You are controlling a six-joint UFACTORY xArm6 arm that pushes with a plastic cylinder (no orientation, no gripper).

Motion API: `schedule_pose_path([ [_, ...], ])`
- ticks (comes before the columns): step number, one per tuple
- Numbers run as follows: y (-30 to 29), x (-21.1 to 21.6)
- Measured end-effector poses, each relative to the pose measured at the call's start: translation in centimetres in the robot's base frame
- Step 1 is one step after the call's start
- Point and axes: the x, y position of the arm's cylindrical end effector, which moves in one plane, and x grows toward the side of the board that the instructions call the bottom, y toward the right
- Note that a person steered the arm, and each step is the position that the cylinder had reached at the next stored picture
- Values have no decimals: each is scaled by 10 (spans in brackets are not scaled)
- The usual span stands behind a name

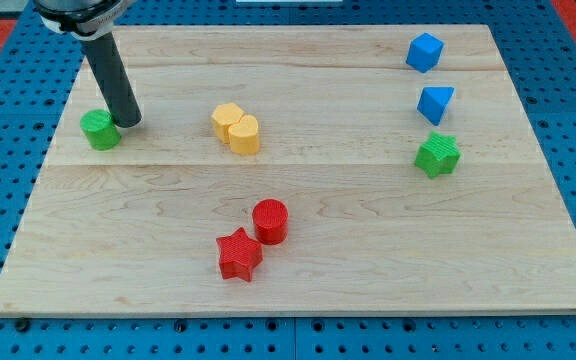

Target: Slightly touch down to the yellow heart

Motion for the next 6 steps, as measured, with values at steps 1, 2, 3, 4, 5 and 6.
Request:
schedule_pose_path([
  [1,2,5],
  [2,47,49],
  [3,119,58],
  [4,196,62],
  [5,240,103],
  [6,343,109],
])
